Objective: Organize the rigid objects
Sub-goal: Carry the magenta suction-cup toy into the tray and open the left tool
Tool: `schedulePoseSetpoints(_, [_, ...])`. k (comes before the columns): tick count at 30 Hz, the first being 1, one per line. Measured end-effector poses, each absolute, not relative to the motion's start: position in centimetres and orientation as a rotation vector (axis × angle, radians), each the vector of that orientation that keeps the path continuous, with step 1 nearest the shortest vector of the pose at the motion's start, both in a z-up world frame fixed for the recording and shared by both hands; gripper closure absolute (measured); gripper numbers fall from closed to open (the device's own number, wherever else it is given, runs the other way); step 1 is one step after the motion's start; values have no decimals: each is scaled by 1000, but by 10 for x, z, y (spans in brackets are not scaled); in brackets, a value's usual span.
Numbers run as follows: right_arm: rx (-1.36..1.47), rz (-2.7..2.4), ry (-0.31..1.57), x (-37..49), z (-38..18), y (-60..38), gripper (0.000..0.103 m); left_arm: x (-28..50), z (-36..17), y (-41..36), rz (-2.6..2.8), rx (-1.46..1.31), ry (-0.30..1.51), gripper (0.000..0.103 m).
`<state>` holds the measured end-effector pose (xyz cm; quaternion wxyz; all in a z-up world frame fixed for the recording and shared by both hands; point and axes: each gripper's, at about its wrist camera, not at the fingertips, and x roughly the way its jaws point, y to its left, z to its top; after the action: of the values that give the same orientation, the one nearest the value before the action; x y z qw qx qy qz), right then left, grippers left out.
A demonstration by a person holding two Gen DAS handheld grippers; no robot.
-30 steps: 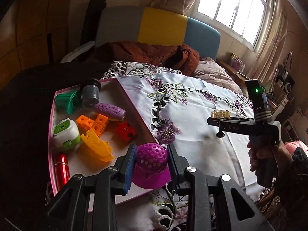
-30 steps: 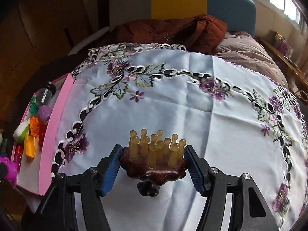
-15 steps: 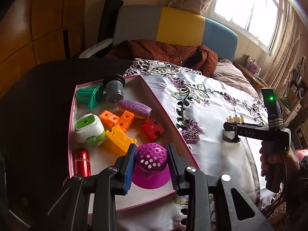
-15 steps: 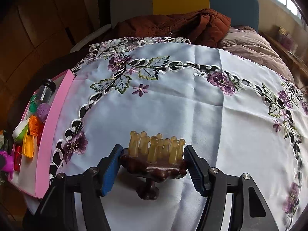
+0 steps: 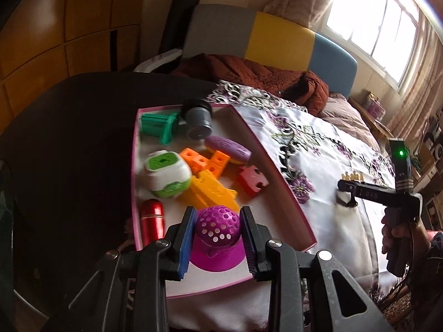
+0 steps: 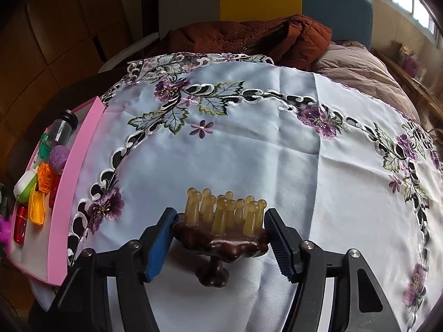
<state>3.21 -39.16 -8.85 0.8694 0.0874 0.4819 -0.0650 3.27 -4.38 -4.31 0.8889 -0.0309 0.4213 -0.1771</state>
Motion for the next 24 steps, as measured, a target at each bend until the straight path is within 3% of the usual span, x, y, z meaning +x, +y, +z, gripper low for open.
schedulePoseSetpoints(8, [162,-137,1011,33,-88,-388,38,32,-44,-1,-318,-151,887,72])
schedulePoseSetpoints(24, [143,-130,1014,32,-87,-384,38,40,-63,-37,-383,-101,962,71])
